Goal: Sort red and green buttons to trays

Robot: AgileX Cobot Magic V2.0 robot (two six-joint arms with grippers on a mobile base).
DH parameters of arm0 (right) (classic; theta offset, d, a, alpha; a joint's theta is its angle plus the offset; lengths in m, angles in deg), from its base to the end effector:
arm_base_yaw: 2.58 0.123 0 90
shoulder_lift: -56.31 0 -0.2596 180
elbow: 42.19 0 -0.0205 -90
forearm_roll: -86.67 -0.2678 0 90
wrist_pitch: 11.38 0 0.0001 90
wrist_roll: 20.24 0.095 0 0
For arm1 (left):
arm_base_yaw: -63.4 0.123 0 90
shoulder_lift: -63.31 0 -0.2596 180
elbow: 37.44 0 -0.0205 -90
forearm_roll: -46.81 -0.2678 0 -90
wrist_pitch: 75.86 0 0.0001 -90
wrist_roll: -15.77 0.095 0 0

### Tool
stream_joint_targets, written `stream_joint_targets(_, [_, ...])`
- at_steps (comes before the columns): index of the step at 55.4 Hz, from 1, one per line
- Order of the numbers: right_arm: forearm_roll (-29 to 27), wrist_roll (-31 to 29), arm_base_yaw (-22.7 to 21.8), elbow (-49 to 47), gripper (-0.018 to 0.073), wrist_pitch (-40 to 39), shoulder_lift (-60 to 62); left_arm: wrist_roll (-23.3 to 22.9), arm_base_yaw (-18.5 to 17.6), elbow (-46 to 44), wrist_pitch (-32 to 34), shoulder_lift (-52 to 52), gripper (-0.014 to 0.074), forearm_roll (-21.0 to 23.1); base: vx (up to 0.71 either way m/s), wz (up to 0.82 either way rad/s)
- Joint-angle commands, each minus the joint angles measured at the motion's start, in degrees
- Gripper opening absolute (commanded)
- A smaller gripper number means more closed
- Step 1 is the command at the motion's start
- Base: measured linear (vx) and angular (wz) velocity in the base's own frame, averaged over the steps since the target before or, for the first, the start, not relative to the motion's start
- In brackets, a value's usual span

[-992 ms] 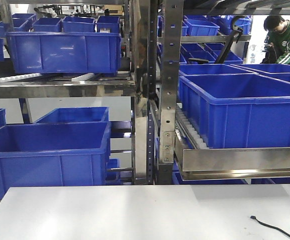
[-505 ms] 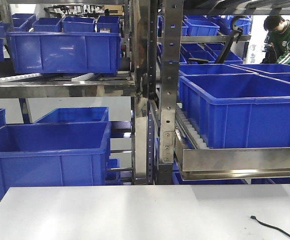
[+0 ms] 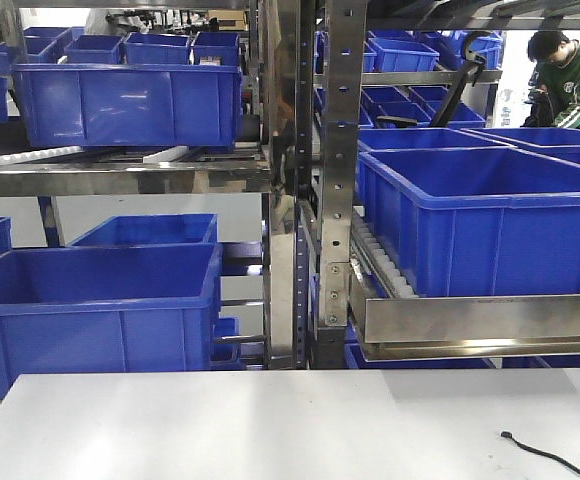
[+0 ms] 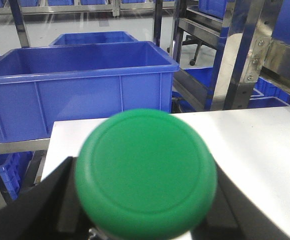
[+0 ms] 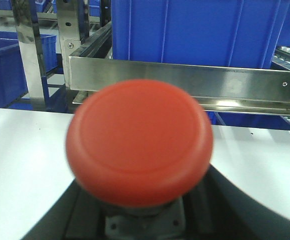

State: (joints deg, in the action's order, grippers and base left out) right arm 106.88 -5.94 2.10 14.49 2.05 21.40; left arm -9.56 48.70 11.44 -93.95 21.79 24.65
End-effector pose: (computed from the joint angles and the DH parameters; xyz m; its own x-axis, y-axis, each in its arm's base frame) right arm 0.1473 0.0044 0.2613 -0.2434 -0.1141 -0.9632 -0.0268 0.9935 -0.1109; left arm 0.1611 -0.0307 0.2857 -0.2962 0.0031 -0.9551 0.1226 0.9918 -0.0348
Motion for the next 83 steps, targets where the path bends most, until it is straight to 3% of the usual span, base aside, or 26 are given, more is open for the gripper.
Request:
stream_joint_targets(1, [0.6, 0.0, -0.1, -1.7, -0.0009, -4.7, -0.6, -0.5, -0.5, -1.4, 4.6, 0.0, -0.0001, -0.2, 0.00, 0.00])
stream_joint_targets(37, [0.6, 0.0, -0.1, -1.7, -0.0009, -4.7, -0.6, -0.5, -0.5, -1.4, 4.6, 0.0, -0.0001, -0.2, -0.02, 0.06])
stream_joint_targets(83, [0.6, 0.0, -0.1, -1.7, -0.0009, -4.7, -0.6, -0.5, -0.5, -1.4, 4.6, 0.0, -0.0001, -0.2, -0.14, 0.55])
